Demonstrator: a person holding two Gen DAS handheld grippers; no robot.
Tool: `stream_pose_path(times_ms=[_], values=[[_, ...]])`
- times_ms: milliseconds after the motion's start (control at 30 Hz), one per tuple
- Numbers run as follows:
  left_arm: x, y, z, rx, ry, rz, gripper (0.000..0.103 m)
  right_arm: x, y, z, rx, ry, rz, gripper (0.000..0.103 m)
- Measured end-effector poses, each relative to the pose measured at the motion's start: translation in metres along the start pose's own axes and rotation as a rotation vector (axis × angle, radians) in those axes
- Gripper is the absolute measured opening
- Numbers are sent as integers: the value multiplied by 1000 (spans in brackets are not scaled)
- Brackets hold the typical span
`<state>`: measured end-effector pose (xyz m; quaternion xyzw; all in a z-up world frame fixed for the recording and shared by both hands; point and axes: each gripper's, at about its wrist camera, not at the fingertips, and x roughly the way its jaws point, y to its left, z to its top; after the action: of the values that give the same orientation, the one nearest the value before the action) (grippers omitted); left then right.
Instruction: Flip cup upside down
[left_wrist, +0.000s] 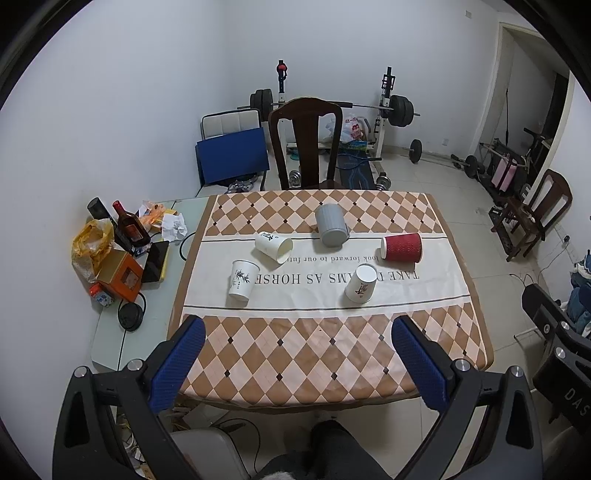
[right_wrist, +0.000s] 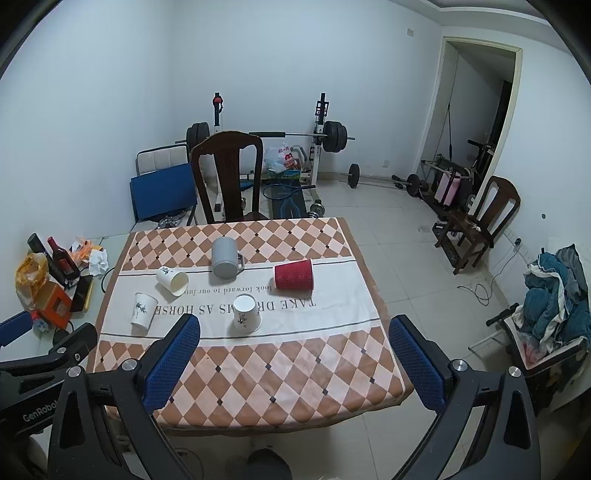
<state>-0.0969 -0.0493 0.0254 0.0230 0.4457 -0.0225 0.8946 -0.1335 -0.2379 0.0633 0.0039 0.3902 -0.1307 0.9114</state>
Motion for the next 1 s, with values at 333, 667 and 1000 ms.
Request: stream_pose_path(times_ms=[333, 667, 1000], values=[[-6, -1, -2, 1, -4, 8, 103, -1, 0, -1, 2, -2, -4, 103], [-6, 0, -3, 2, -6, 4, 103, -3, 0, -2, 4, -3, -7, 103], [-7, 0, -4, 1, -4, 5, 103, -6, -1, -3, 2, -1, -6, 103]])
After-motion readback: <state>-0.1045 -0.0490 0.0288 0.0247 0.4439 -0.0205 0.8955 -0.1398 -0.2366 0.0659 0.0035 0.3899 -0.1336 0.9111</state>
